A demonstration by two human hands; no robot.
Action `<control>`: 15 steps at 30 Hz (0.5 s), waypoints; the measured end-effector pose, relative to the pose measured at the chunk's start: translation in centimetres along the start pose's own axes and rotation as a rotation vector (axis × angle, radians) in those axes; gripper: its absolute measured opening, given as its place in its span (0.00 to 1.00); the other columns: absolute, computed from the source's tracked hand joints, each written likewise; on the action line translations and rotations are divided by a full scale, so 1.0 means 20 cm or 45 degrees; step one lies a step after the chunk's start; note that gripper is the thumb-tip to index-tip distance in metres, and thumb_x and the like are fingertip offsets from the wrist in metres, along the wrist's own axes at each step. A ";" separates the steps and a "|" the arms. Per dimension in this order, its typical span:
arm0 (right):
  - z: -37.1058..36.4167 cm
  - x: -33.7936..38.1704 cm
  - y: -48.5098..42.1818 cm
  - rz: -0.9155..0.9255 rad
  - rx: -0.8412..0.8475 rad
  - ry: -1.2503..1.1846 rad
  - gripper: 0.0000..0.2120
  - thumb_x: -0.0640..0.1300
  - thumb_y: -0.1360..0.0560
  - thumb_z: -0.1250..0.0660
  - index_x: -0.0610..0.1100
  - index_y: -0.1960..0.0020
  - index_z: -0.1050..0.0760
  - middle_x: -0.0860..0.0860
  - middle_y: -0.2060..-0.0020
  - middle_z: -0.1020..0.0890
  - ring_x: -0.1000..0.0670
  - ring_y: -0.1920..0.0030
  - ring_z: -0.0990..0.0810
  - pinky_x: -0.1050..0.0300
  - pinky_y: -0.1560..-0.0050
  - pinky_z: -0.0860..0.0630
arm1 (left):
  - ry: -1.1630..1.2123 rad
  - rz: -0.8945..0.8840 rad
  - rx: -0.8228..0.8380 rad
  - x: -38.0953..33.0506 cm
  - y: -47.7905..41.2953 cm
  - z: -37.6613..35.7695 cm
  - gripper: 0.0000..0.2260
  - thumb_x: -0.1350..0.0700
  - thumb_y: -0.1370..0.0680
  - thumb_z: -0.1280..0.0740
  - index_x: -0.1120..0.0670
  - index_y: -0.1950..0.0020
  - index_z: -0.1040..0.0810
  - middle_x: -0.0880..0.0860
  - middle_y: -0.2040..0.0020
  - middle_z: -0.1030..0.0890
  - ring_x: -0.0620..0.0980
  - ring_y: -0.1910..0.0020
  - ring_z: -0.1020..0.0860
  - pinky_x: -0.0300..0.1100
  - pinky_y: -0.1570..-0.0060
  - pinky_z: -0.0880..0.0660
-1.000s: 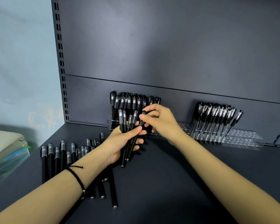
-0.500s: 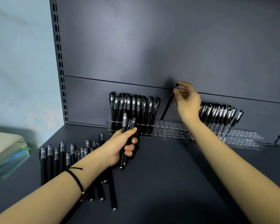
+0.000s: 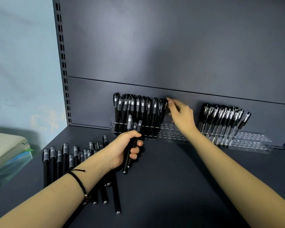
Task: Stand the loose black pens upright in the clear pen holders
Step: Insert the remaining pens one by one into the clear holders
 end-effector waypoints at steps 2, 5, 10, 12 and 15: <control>0.00 0.03 0.02 0.061 -0.110 0.024 0.15 0.50 0.19 0.41 0.49 0.37 0.22 0.49 0.50 0.17 0.49 0.51 0.19 0.54 0.46 0.23 | -0.017 -0.032 0.005 0.00 0.00 -0.01 0.06 0.60 0.20 0.39 0.56 0.57 0.33 0.52 0.67 0.28 0.44 0.78 0.36 0.35 0.80 0.40; 0.00 0.10 0.09 0.142 -0.192 -0.058 0.08 0.46 0.20 0.38 0.49 0.45 0.22 0.49 0.53 0.19 0.53 0.56 0.23 0.62 0.53 0.27 | -0.012 -0.116 -0.009 0.01 0.00 -0.01 0.04 0.60 0.20 0.35 0.56 0.50 0.30 0.52 0.65 0.23 0.45 0.75 0.30 0.36 0.78 0.34; -0.06 0.21 0.22 0.093 0.116 -0.187 0.06 0.49 0.23 0.33 0.48 0.48 0.23 0.53 0.60 0.20 0.58 0.66 0.25 0.67 0.60 0.28 | 0.024 -0.240 -0.030 0.00 0.01 -0.02 0.05 0.58 0.22 0.33 0.55 0.48 0.27 0.52 0.61 0.16 0.45 0.71 0.22 0.37 0.71 0.25; -0.09 0.22 0.25 0.026 0.135 -0.274 0.09 0.50 0.24 0.31 0.48 0.46 0.24 0.53 0.61 0.20 0.59 0.67 0.26 0.66 0.60 0.26 | 0.047 -0.263 -0.040 -0.01 0.02 -0.03 0.05 0.57 0.22 0.32 0.54 0.48 0.27 0.53 0.58 0.15 0.45 0.70 0.21 0.38 0.69 0.23; -0.11 0.24 0.27 -0.021 0.203 -0.330 0.06 0.50 0.26 0.29 0.50 0.50 0.23 0.51 0.60 0.18 0.54 0.64 0.21 0.61 0.60 0.24 | 0.039 -0.284 -0.046 -0.01 0.03 -0.02 0.07 0.54 0.22 0.33 0.54 0.45 0.26 0.53 0.57 0.14 0.45 0.69 0.21 0.37 0.68 0.23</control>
Point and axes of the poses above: each hand's wrist, its own y-axis away from the middle knuckle, its own z-axis out of the back of the hand, x = y × z, the point moved 1 cm from there along -y, towards the middle knuckle
